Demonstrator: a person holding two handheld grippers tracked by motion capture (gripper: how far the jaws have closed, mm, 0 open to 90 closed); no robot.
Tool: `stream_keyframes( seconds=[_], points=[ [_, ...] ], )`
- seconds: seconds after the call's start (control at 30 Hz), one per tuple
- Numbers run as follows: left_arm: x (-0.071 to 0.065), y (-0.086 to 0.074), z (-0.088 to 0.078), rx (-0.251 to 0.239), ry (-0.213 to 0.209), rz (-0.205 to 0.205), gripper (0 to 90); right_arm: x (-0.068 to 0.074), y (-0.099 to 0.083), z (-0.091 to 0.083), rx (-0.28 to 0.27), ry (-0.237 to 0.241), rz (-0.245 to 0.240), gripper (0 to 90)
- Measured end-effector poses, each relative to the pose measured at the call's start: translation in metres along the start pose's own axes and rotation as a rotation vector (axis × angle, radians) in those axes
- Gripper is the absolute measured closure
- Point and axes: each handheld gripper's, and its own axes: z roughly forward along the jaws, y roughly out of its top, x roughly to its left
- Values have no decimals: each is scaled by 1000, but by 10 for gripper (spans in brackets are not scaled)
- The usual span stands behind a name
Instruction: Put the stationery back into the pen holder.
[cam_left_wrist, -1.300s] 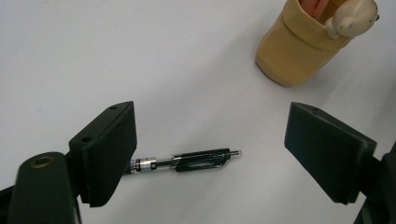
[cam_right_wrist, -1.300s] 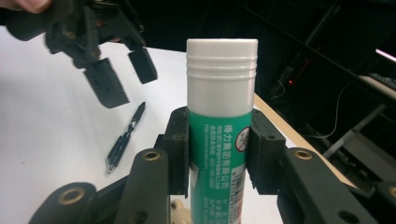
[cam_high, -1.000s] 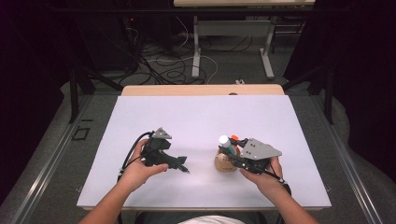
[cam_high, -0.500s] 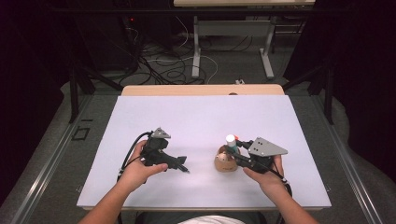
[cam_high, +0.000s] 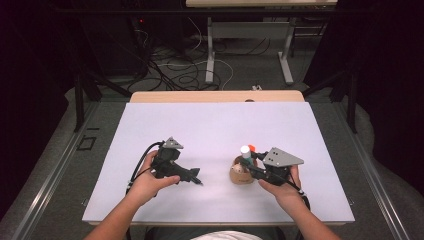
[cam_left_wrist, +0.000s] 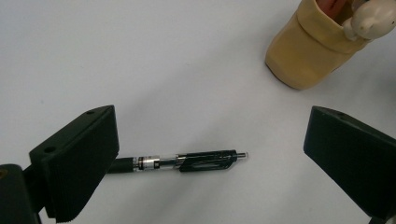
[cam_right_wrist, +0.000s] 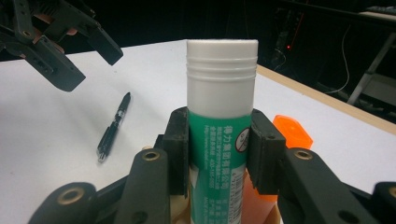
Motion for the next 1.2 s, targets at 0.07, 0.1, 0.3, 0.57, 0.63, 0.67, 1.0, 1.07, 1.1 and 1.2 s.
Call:
stream_keyframes(
  seconds=[0.07, 0.1, 0.3, 0.57, 0.63, 0.67, 1.0, 1.07, 1.1, 1.2],
  points=[
    [0, 0, 0, 0, -2, 0, 33, 0, -1, 0, -1, 3, 9, 653],
    [0, 0, 0, 1, -1, 1, 34, -1, -1, 0, -2, 5, 13, 653],
    [0, 0, 0, 1, -1, -10, 34, -1, 0, 0, 3, 5, 19, 628],
    [2, -1, 0, -4, 3, -12, 36, 1, 5, -1, -1, 9, 11, 537],
    [3, 0, -1, -4, 6, -4, 38, 2, 8, -3, 3, 9, 6, 511],
    [3, 0, -2, -6, 8, -8, 38, 3, 10, -4, -4, 14, 0, 502],
    [9, -2, -2, -8, 22, -21, 42, 1, 19, -11, 5, -26, 48, 405],
    [11, -3, -1, -9, 20, -31, 43, 0, 21, -12, 9, -33, 53, 381],
    [11, -3, -1, -9, 22, -35, 44, 0, 22, -13, 11, -42, 58, 366],
    [14, -4, 0, -9, 30, -34, 47, -2, 26, -16, 35, -59, 75, 333]
  ],
)
